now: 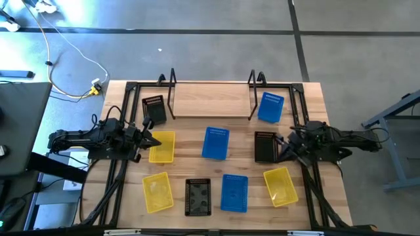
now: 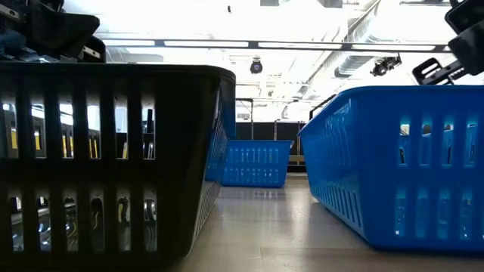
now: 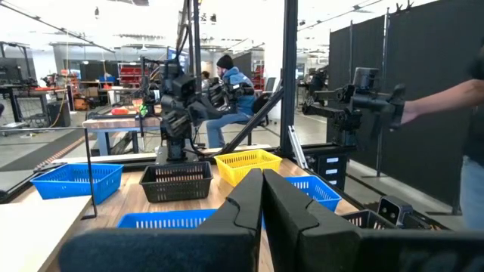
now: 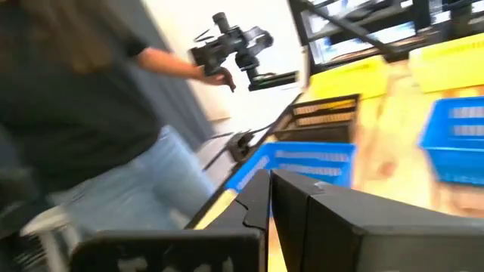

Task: Stack baskets on shelf by color
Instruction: Put the middle right black basket on the shelf

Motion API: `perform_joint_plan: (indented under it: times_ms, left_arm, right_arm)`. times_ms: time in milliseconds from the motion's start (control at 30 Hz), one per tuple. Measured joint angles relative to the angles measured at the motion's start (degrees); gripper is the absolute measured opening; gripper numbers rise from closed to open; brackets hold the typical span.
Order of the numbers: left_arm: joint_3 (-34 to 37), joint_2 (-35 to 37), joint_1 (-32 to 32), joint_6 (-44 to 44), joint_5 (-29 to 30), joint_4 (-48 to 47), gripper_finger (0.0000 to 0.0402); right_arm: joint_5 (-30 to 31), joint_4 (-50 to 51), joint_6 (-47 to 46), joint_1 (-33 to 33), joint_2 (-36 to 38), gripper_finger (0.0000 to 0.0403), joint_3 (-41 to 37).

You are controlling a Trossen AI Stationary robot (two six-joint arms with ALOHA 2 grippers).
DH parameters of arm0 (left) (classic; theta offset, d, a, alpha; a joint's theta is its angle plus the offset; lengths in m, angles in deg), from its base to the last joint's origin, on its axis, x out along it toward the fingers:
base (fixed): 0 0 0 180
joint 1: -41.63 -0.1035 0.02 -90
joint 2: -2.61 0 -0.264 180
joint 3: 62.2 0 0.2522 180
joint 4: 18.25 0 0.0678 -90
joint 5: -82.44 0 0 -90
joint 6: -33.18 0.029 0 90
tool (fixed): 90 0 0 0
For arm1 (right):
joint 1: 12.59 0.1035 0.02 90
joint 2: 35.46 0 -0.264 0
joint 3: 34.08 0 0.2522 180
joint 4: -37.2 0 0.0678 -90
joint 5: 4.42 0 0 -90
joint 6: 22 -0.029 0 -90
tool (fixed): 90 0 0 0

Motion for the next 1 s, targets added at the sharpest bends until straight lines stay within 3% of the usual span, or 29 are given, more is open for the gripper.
perform_joint_plan:
  times_ms: [200, 367, 633, 800, 1000]
  left_arm:
    - [0.0, 0.0, 0.0, 0.0, 0.0, 0.0, 0.0001]
    - [0.0, 0.0, 0.0, -0.5, 0.0, 0.0, 0.0001]
    - [0.0, 0.0, 0.0, -11.8, 0.0, 0.2, 0.0001]
    - [0.0, 0.0, 0.0, -19.4, 0.0, 0.4, 0.0001]
    - [0.0, 0.0, 0.0, -22.0, 0.1, 0.5, 0.0001]
  right_arm:
    - [7.6, 0.0, 3.5, 0.0, 0.0, 0.0000, 0.0]
    - [9.1, 0.7, 4.2, 0.0, 0.0, 0.0000, 0.0]
    - [12.3, 0.7, 6.5, 0.0, 0.0, 0.0000, 0.0]
    - [13.1, -0.1, 0.4, 0.0, 0.0, 0.0000, 0.0]
    - [13.1, -0.1, -3.0, 0.0, 0.0, 0.0000, 0.0]
